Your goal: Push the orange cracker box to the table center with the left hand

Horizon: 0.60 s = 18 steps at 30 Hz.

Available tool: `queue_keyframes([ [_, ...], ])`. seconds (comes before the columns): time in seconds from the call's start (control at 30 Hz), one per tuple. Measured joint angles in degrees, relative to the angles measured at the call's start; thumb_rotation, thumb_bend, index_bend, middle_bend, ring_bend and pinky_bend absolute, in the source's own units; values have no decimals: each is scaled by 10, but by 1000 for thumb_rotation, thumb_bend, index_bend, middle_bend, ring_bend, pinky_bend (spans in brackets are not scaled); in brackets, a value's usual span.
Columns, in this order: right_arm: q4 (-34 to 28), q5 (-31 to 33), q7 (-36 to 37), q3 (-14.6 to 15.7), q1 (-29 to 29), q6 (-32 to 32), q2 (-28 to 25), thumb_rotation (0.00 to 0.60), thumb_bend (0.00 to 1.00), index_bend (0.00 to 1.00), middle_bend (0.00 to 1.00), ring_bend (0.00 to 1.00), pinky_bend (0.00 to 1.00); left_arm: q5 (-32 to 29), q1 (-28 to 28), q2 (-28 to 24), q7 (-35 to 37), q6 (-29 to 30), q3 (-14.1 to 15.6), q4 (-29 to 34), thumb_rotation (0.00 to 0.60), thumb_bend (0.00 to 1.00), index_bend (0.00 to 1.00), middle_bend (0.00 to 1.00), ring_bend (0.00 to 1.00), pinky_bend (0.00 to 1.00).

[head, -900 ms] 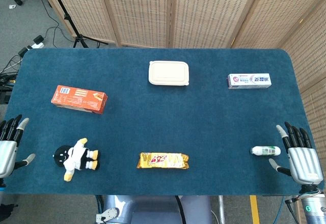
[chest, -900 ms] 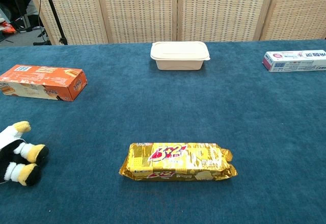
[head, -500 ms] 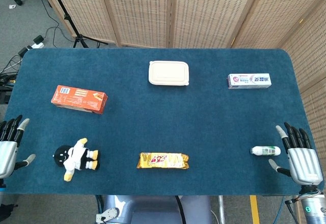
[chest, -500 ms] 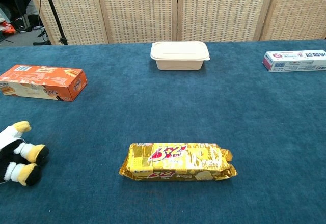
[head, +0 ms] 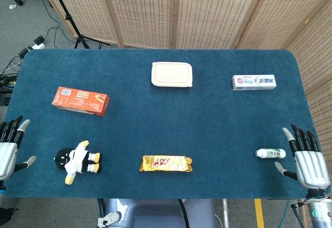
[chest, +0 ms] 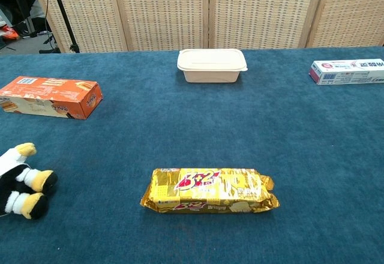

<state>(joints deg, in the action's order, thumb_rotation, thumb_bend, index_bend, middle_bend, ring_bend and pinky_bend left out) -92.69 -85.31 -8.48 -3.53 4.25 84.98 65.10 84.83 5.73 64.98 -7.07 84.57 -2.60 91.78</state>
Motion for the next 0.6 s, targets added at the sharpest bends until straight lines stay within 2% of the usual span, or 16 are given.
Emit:
queue_keyframes([
  [0.6, 0, -2, 2, 0, -2, 3, -2, 600, 254, 46, 0, 0, 42, -5, 7, 0, 1, -18, 2, 1, 600, 136, 0, 0, 0, 28],
])
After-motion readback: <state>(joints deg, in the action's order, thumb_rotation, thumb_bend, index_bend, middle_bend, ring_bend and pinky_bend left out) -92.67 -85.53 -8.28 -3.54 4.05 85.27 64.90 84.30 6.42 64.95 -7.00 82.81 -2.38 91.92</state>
